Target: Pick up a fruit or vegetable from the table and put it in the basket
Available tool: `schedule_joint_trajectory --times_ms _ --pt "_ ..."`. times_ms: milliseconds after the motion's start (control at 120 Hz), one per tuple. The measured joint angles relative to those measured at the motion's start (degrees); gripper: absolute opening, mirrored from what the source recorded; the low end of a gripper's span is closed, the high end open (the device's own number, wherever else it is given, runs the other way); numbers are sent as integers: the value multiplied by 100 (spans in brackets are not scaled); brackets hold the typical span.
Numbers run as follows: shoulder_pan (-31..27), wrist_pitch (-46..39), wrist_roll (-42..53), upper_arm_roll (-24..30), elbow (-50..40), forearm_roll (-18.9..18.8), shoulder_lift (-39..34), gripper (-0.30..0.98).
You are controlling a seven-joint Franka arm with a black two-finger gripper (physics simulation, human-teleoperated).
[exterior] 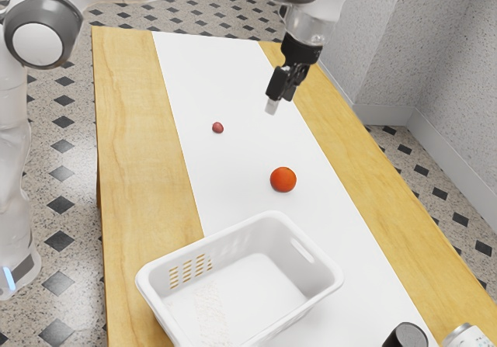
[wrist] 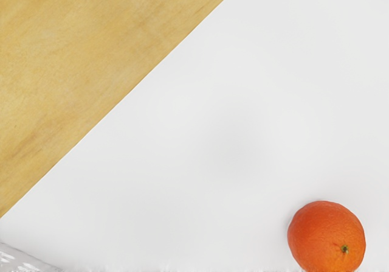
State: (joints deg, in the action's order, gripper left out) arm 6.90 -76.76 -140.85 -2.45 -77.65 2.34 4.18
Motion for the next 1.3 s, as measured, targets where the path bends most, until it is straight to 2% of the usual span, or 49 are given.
schedule_joint_trajectory --times_ms 142,258,375,433,608,733,942,1133,1300 --pt "22 -11 -29 108 29 37 -8 69" --pt "200 19 -96 217 -10 65 -327 69" --pt "421 36 -144 222 -19 160 68 69" --pt "494 -55 -92 13 -269 212 168 69" --pt "116 -635 108 -280 -1281 340 16 69" --pt "-26 -938 247 -288 -1395 428 34 69" --pt "-957 -1168 465 -293 -1397 578 165 69" --pt "-742 -1390 620 -245 -1430 629 367 69" --pt "-788 -1774 816 -253 -1714 711 429 69"
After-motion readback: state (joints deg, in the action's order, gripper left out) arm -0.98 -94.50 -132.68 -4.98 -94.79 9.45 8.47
